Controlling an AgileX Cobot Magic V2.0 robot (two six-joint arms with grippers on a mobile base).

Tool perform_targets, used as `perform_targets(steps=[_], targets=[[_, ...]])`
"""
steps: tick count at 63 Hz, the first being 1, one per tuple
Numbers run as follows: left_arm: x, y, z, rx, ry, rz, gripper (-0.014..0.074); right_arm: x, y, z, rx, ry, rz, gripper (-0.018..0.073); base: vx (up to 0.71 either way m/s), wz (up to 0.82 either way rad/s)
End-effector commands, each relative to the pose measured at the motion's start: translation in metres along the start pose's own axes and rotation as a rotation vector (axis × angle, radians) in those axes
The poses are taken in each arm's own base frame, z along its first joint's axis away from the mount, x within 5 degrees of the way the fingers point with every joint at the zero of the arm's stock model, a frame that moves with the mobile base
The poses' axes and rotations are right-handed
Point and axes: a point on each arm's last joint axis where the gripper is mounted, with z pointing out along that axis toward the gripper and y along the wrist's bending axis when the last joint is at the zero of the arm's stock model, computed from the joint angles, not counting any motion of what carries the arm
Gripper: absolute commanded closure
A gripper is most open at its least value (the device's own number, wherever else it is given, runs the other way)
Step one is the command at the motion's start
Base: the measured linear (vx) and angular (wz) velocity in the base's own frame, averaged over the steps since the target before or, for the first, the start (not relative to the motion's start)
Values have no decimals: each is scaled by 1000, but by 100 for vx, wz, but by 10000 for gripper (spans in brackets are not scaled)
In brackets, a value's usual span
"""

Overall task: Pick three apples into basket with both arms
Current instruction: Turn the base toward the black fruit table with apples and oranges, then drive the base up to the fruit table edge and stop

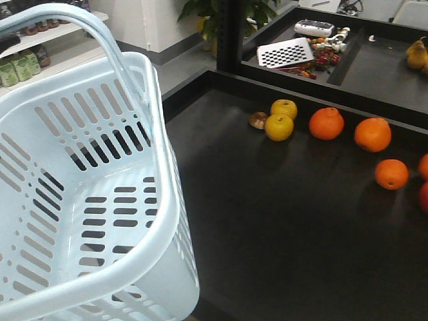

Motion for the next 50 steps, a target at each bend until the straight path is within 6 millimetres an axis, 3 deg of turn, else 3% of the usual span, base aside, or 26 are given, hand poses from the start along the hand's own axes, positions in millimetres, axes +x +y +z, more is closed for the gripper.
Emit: perform_targets(steps=[1, 50], targets=[[-7, 14, -10, -74, -81, -19, 603, -2, 0, 0, -1, -59, -13, 568, 5, -40], [-7, 14, -10, -74, -81, -19, 603, -2, 0, 0, -1, -59, -13, 568, 5, -44]])
